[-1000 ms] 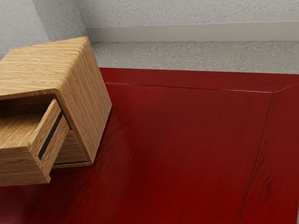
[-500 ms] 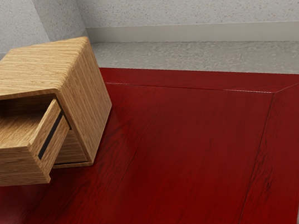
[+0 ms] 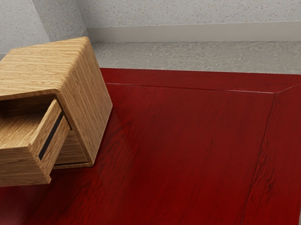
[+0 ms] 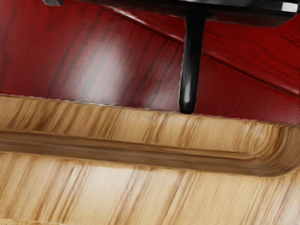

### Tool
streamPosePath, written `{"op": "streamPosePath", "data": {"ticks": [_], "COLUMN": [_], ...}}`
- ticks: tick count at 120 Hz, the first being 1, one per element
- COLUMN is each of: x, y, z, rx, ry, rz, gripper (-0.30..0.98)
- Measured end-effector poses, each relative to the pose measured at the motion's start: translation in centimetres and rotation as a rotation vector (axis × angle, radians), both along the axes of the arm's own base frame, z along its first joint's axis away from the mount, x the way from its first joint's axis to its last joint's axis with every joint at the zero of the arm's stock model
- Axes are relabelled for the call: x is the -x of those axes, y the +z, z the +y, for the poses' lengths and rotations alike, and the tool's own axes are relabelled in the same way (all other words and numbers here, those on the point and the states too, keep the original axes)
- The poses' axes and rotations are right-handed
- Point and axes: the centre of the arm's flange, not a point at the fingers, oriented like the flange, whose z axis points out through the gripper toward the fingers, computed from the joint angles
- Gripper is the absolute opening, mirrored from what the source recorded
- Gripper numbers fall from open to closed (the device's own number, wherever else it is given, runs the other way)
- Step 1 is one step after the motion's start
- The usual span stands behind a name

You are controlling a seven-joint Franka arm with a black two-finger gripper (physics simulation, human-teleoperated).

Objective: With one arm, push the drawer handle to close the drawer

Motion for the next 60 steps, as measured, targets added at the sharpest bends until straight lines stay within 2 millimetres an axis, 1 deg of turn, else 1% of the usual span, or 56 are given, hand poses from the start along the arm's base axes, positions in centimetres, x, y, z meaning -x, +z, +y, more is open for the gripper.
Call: {"op": "streamPosePath", "data": {"ticks": [12,24,40,60], "x": [-0.4,-0.8,-1.0,-1.4], "y": [-0.1,0.2,1.1,1.9], "z": [0.5,0.2,-0.4,-0.2], "rx": [-0.015,-0.033,-0.054,-0.058], "ry": [-0.006,-0.023,-0.043,-0.052], "rz": [-0.014,-0.028,-0.038,-0.051], "gripper": [0.24,0.09,-0.01,-0.06]}}
